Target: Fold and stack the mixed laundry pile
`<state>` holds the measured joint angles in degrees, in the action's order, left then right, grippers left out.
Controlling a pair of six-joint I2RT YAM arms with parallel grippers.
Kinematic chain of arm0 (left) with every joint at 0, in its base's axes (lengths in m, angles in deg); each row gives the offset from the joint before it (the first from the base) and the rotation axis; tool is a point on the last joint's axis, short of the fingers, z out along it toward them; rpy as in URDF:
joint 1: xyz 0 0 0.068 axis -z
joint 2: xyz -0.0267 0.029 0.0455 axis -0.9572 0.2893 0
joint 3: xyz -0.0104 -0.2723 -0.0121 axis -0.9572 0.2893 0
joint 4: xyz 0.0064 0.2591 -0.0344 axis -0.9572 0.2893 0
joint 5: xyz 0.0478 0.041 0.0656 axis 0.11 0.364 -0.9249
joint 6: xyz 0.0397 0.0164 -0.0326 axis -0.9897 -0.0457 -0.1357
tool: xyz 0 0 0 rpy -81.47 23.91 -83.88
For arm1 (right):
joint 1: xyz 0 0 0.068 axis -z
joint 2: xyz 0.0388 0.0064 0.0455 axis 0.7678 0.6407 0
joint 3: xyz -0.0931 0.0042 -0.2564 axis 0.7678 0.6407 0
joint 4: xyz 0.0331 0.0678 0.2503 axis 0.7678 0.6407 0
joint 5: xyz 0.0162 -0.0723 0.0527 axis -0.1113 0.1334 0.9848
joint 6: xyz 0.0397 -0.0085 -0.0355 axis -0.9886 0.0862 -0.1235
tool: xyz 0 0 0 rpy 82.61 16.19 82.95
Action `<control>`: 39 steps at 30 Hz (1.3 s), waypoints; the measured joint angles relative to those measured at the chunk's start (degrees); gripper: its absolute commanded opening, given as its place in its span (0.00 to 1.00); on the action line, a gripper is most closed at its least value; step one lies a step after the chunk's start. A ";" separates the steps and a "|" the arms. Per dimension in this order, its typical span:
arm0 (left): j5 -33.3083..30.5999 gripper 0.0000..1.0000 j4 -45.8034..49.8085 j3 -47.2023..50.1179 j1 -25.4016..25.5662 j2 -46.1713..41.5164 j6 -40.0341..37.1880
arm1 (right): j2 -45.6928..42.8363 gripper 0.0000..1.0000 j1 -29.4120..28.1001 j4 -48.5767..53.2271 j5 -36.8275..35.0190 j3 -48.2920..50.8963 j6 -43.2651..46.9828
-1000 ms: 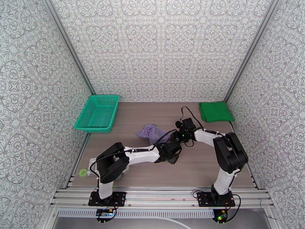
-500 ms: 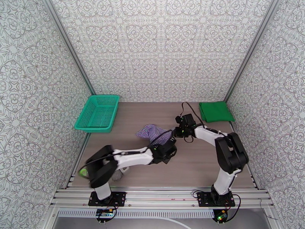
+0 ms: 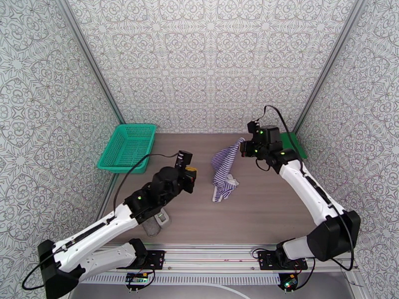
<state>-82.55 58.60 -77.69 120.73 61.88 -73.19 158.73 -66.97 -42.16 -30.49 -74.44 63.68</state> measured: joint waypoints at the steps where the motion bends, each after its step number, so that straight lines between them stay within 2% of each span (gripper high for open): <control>1: 1.14 0.06 0.02 0.00 -0.31 0.50 0.00 | -0.07 0.00 -0.02 0.55 0.68 -1.42 0.11; 4: 4.22 0.14 -0.68 0.15 -0.61 2.08 0.20 | -0.20 0.00 -0.26 1.66 2.38 -6.08 0.44; 9: 9.40 0.44 -4.59 1.84 -0.94 4.48 1.92 | -2.05 0.00 -0.76 3.17 3.15 -14.60 0.44; 15: 12.41 0.59 -14.21 6.82 -0.46 13.73 4.92 | -2.97 0.00 -0.83 5.57 -0.66 -22.91 0.26; 21: 15.69 0.64 -27.80 9.64 -0.44 30.97 7.32 | -2.80 0.00 -0.83 9.01 -3.39 -22.25 -0.55; 26: 17.84 0.67 -34.47 5.86 -0.79 42.53 7.56 | -2.82 0.00 -0.83 11.15 -4.70 -21.94 -0.68; 29: 18.34 0.66 -36.79 2.75 -2.10 46.18 7.80 | -2.86 0.00 -0.83 11.89 -5.31 -21.90 -0.63; 34: 18.12 0.60 -36.15 -4.37 -4.15 50.97 7.82 | -3.08 0.00 -0.83 12.85 -7.19 -21.22 -0.44; 39: 16.22 0.53 -29.70 -7.67 -3.87 52.74 8.50 | -3.17 0.00 -0.81 14.08 -9.70 -19.96 0.02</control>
<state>-66.33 28.90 -85.36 116.87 114.62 -64.69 155.56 -67.78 -28.09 -40.20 -94.40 63.70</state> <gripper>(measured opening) 0.557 0.039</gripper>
